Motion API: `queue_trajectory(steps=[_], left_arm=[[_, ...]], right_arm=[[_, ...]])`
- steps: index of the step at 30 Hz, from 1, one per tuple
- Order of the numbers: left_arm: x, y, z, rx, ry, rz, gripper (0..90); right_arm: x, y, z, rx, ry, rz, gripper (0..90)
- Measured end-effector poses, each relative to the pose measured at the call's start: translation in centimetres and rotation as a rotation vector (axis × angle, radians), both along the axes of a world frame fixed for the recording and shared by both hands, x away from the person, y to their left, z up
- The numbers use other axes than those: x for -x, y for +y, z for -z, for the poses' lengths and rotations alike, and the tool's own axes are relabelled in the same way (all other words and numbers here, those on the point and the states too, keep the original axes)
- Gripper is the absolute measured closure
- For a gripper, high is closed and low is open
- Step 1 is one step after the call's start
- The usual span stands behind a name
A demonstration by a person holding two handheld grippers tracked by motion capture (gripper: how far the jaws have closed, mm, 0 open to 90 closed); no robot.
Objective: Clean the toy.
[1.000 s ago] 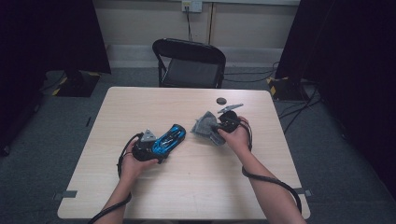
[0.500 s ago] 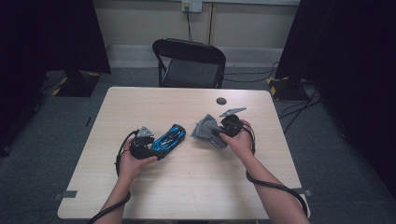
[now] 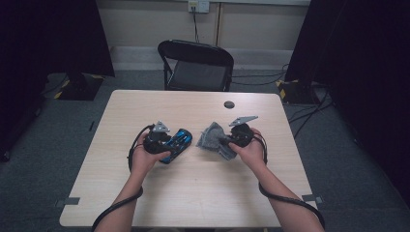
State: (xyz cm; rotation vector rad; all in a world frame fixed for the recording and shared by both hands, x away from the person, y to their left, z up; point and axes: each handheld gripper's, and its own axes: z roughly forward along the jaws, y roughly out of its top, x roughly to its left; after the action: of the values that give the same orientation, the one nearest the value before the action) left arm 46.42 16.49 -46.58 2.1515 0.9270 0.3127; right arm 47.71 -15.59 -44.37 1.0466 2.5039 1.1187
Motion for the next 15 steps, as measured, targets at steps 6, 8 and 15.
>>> queue_trajectory(steps=[6, 8, 15], left_arm=[[-0.5, -0.2, 0.7, -0.018, -0.006, -0.022, 41.8], [-0.4, -0.2, 1.1, -0.013, -0.010, -0.020, 41.5], [-0.2, -0.1, 1.2, -0.031, -0.043, -0.016, 46.7]], right_arm=[[0.5, -0.3, 0.2, -0.009, 0.001, -0.015, 76.3], [0.7, -0.3, 0.2, -0.014, -0.002, -0.028, 76.2], [1.6, 0.4, 0.1, -0.029, -0.007, -0.078, 76.2]])
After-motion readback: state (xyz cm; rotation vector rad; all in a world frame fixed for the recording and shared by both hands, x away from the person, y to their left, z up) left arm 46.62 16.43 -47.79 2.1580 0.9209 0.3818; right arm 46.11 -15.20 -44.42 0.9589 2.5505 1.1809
